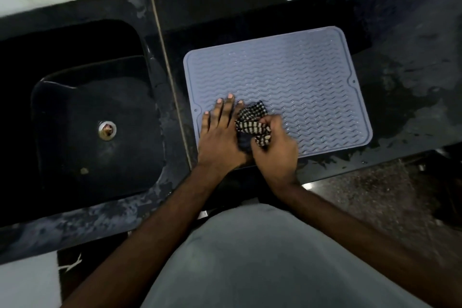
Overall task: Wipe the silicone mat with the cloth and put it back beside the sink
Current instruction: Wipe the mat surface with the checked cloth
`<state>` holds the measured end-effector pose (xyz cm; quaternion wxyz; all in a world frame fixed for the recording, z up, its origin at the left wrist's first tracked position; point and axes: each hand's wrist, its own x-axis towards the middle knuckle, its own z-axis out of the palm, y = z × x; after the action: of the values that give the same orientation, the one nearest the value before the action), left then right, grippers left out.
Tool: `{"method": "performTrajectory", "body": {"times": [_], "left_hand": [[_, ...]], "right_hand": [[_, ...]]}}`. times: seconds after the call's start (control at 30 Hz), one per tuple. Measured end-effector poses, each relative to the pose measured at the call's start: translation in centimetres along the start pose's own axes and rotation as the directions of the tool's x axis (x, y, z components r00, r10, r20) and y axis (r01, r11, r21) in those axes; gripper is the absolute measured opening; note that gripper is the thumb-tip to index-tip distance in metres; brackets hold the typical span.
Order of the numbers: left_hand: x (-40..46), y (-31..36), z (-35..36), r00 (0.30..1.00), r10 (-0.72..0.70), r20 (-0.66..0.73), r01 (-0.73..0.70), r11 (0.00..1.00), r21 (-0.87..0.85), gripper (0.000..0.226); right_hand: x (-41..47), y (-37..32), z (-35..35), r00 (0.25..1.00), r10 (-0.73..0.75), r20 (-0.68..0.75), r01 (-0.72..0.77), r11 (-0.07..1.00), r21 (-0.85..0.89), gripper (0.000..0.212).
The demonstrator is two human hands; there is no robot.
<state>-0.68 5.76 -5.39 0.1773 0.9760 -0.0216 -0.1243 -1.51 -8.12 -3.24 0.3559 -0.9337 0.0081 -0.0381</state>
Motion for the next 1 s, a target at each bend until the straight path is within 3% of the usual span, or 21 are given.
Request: {"method": "performTrajectory", "body": {"times": [0.17,0.27,0.37,0.5,0.83,1.0], "left_hand": [[-1.0,-2.4,-2.0,0.994,0.104,0.038,-0.106,0.994,0.04,0.128],[-2.8,-5.0,-3.0,0.997,0.074,-0.008,-0.073,0.991,0.113,0.13],[-3.8,-6.3,-2.2,1.0,0.006,0.004,-0.006,0.998,0.068,0.13],[-3.4,-6.5,-1.9,1.0,0.021,-0.009,-0.02,0.998,0.056,0.132],[-3.3,-5.8,-1.7,0.999,-0.007,-0.04,0.006,1.0,-0.025,0.122],[-4.2,-7.9,-3.7,0.997,0.067,0.044,-0.072,0.99,0.121,0.127]], "right_hand": [[0.4,0.6,-0.2,0.999,-0.002,-0.038,0.003,1.0,0.029,0.037],[0.3,0.7,0.0,0.999,-0.004,-0.054,0.006,1.0,0.021,0.038],[-0.1,0.7,0.5,0.996,-0.017,-0.085,0.016,1.0,-0.004,0.038],[-0.7,-0.6,1.3,0.992,0.029,-0.123,-0.034,0.999,-0.041,0.035],[-2.7,-4.0,3.9,0.998,-0.063,0.028,0.063,0.998,0.012,0.04],[-1.4,-2.8,2.5,0.991,-0.11,0.071,0.106,0.993,0.056,0.036]]}}
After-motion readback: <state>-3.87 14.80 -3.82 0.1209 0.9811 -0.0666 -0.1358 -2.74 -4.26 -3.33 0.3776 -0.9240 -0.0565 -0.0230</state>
